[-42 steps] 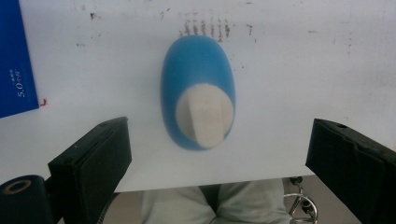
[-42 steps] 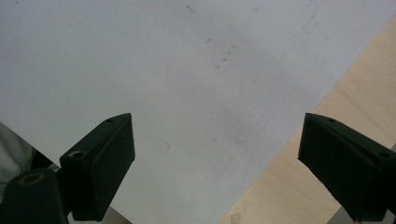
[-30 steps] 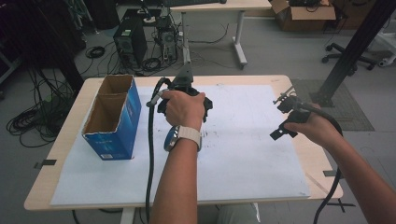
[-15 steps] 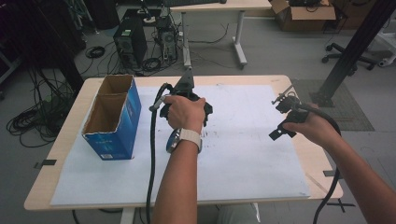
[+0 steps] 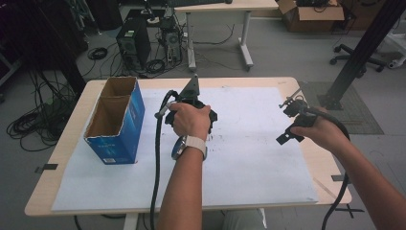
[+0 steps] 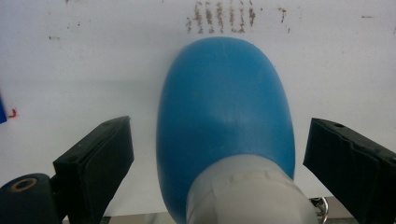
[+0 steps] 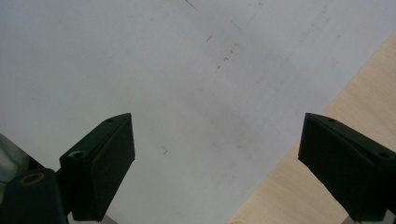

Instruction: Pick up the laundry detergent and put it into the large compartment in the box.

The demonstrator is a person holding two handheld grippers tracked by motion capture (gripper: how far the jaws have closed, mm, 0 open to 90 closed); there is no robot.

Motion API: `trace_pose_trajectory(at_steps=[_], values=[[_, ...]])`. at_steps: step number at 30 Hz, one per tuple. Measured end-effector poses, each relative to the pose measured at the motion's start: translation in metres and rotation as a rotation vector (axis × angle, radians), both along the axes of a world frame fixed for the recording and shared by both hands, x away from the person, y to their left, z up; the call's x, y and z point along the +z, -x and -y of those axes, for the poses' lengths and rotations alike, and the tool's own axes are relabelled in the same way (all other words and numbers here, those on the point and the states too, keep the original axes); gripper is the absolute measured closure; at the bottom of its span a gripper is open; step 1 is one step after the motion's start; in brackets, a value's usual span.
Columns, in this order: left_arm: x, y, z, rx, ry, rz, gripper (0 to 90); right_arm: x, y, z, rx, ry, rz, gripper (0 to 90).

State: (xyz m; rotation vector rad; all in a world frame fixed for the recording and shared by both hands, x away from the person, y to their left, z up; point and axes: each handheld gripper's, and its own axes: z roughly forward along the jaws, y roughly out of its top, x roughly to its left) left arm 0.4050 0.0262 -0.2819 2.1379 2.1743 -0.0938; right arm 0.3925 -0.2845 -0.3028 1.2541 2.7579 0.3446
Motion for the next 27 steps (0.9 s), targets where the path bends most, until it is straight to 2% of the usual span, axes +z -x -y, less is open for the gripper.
trace_pose_trajectory(at_steps=[13,27], values=[[-0.0095,-0.0007,0.0013,-0.005,-0.004,-0.005,9.4,-0.0027,-0.0010,-0.0007,0.000,0.001,-0.005,10.7],[-0.0081,0.0008,0.0008,-0.003,-0.002,-0.003,17.3,-0.0025,0.0000,0.0001,-0.003,-0.002,-0.005,10.7]])
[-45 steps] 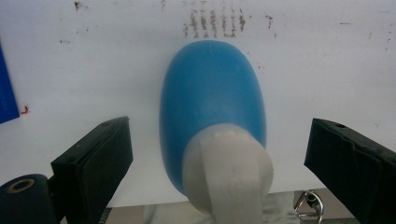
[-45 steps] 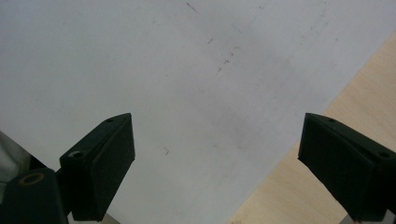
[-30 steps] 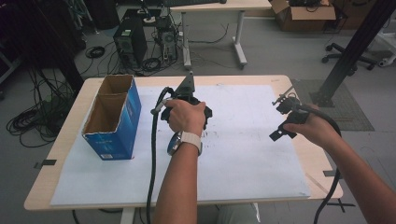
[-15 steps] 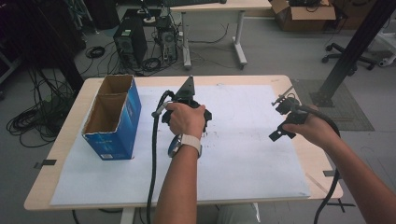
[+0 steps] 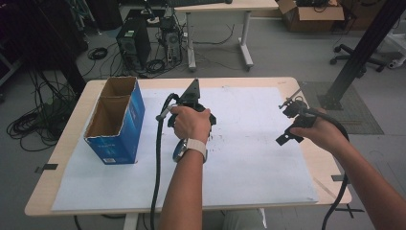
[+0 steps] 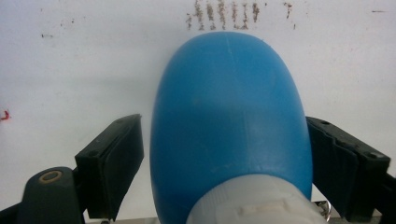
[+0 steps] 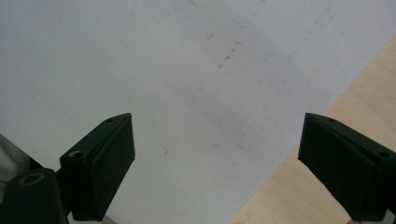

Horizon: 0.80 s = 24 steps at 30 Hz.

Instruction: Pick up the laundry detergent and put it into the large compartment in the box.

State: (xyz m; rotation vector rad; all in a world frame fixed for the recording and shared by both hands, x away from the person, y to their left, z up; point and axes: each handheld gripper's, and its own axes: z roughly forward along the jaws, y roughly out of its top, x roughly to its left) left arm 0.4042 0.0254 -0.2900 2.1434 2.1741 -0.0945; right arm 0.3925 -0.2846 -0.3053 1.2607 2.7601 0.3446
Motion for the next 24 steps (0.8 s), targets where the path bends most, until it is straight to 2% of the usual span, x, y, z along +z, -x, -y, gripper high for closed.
trace_pose_trajectory(at_steps=[24], values=[[0.0014,0.0019,0.0005,0.006,-0.002,0.015,34.7,-0.0013,0.0009,-0.0002,-0.004,0.000,0.001,10.7]])
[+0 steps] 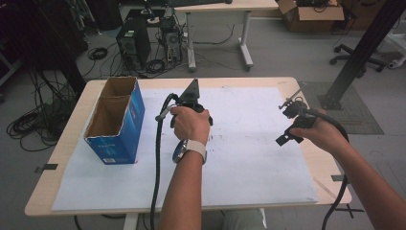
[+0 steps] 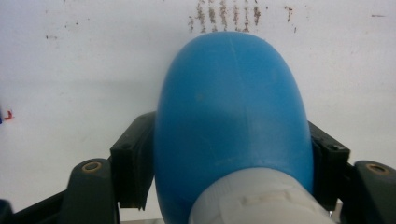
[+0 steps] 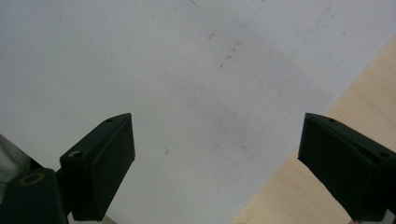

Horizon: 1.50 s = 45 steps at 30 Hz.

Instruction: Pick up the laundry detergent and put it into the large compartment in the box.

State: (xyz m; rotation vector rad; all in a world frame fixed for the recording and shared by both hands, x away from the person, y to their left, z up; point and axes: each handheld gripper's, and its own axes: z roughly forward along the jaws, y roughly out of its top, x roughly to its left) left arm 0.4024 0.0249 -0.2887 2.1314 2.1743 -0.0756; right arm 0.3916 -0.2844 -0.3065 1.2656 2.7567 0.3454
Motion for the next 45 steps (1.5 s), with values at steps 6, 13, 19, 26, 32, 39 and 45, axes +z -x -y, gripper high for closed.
trace_pose_trajectory(at_steps=[6,13,19,26,32,39,45], values=[[0.003,0.000,0.004,-0.026,-0.032,0.007,36.8,0.000,0.000,0.000,-0.001,-0.002,0.002,10.7],[0.008,0.000,-0.003,-0.024,-0.004,0.013,37.2,0.000,0.000,0.000,-0.002,-0.005,0.005,11.1],[0.029,0.001,-0.006,-0.042,-0.007,0.017,37.3,0.001,0.001,-0.001,-0.001,-0.006,0.007,11.1],[0.057,0.003,-0.013,-0.068,-0.019,0.031,37.3,0.003,0.002,-0.001,-0.002,-0.005,0.009,11.1],[0.078,0.004,-0.021,-0.100,-0.023,0.026,37.4,0.004,0.003,-0.001,0.002,-0.004,0.008,11.2],[0.106,0.004,-0.031,-0.120,-0.027,0.032,37.4,0.003,0.003,-0.001,-0.001,-0.007,0.004,11.1],[0.138,0.004,-0.047,-0.126,-0.028,0.067,37.5,0.003,0.002,0.001,-0.009,-0.016,0.004,11.1]])
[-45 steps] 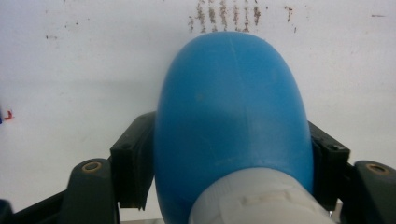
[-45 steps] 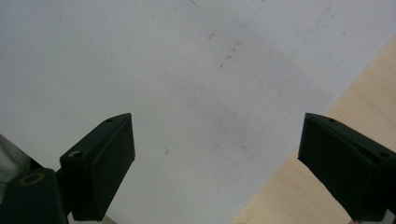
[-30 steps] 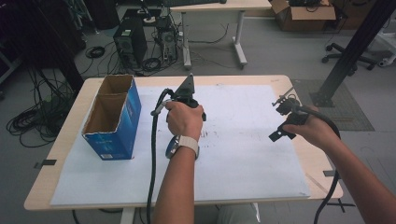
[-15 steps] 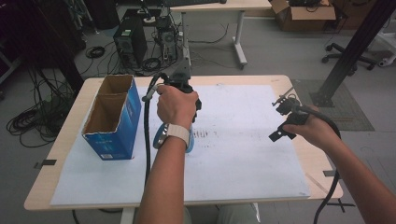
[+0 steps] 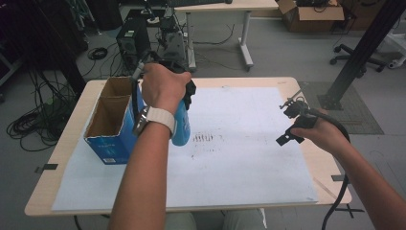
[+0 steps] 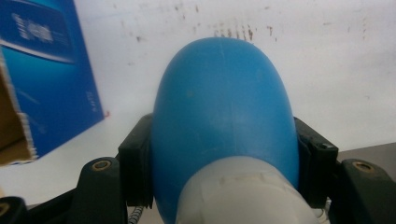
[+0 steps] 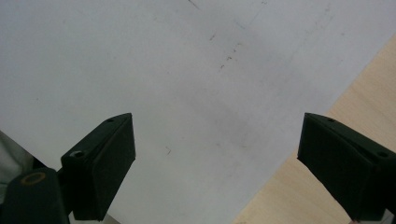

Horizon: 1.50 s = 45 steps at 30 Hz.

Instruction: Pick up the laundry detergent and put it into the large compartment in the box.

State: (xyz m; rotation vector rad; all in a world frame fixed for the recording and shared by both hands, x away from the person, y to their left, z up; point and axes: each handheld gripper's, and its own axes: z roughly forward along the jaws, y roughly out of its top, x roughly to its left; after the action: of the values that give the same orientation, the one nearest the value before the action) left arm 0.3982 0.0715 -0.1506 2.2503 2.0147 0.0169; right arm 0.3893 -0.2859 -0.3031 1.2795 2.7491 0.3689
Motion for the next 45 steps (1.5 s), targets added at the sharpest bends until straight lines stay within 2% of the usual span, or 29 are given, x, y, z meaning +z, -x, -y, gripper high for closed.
trace_pose_trajectory(at_steps=[5,7,9,10,11,12,14,15,16,17,18,21,23,24,25,28,33,37,41,43,45], values=[[0.030,-0.003,-0.019,-0.006,-0.021,0.017,37.5,0.000,-0.001,-0.001,0.002,-0.006,0.001,11.1],[0.034,-0.004,-0.022,-0.007,-0.019,0.020,37.5,0.000,-0.001,0.000,0.000,-0.004,0.000,11.1],[0.046,-0.005,-0.037,0.004,-0.007,0.045,37.5,0.000,-0.001,0.001,-0.005,-0.005,-0.002,11.1],[0.046,-0.005,-0.037,0.004,-0.007,0.045,37.5,0.000,-0.001,0.001,-0.005,-0.005,-0.002,11.1],[0.053,-0.005,-0.049,0.015,0.000,0.071,37.5,-0.001,-0.002,0.001,-0.006,-0.006,-0.001,11.1],[0.053,-0.005,-0.049,0.015,0.000,0.071,37.5,-0.001,-0.002,0.001,-0.006,-0.006,-0.001,11.1],[0.059,-0.006,-0.061,0.023,0.005,0.082,37.6,-0.004,-0.002,0.002,-0.013,-0.001,-0.010,11.2],[0.065,-0.007,-0.072,0.028,0.002,0.089,37.6,-0.006,-0.002,0.002,-0.017,0.000,-0.015,11.1],[0.065,-0.007,-0.072,0.028,0.002,0.089,37.6,-0.006,-0.002,0.002,-0.017,0.000,-0.015,11.1],[0.070,-0.008,-0.084,0.033,-0.006,0.092,37.6,-0.008,-0.002,0.002,-0.021,0.003,-0.019,11.1],[0.070,-0.008,-0.084,0.033,-0.006,0.092,37.6,-0.008,-0.002,0.002,-0.027,0.003,-0.019,11.1],[0.078,-0.010,-0.099,0.036,-0.025,0.093,37.6,-0.007,-0.002,0.002,-0.033,-0.002,-0.015,11.1],[0.085,-0.010,-0.113,0.041,-0.040,0.111,37.5,-0.007,-0.001,0.002,-0.043,-0.007,-0.014,11.1],[0.085,-0.010,-0.113,0.041,-0.040,0.111,37.6,-0.007,-0.001,0.002,-0.043,-0.007,-0.014,11.1],[0.089,-0.011,-0.122,0.050,-0.045,0.119,37.6,-0.007,-0.001,0.001,-0.053,-0.007,-0.015,11.1],[0.093,-0.012,-0.132,0.058,-0.055,0.137,37.6,-0.008,0.000,0.001,-0.058,-0.004,-0.016,11.1],[0.091,-0.014,-0.146,0.071,-0.060,0.147,37.6,-0.009,0.001,0.003,-0.067,-0.006,-0.014,11.1],[0.081,-0.016,-0.154,0.077,-0.078,0.169,37.6,-0.009,0.001,0.003,-0.071,-0.001,-0.015,11.1],[0.070,-0.019,-0.161,0.074,-0.103,0.161,37.6,-0.008,0.002,0.004,-0.078,-0.002,-0.014,11.1],[0.062,-0.019,-0.167,0.069,-0.106,0.172,37.6,-0.009,0.002,0.005,-0.079,-0.001,-0.015,11.1],[0.058,-0.019,-0.170,0.074,-0.107,0.164,37.6,-0.011,0.002,0.006,-0.079,0.004,-0.018,11.1]])
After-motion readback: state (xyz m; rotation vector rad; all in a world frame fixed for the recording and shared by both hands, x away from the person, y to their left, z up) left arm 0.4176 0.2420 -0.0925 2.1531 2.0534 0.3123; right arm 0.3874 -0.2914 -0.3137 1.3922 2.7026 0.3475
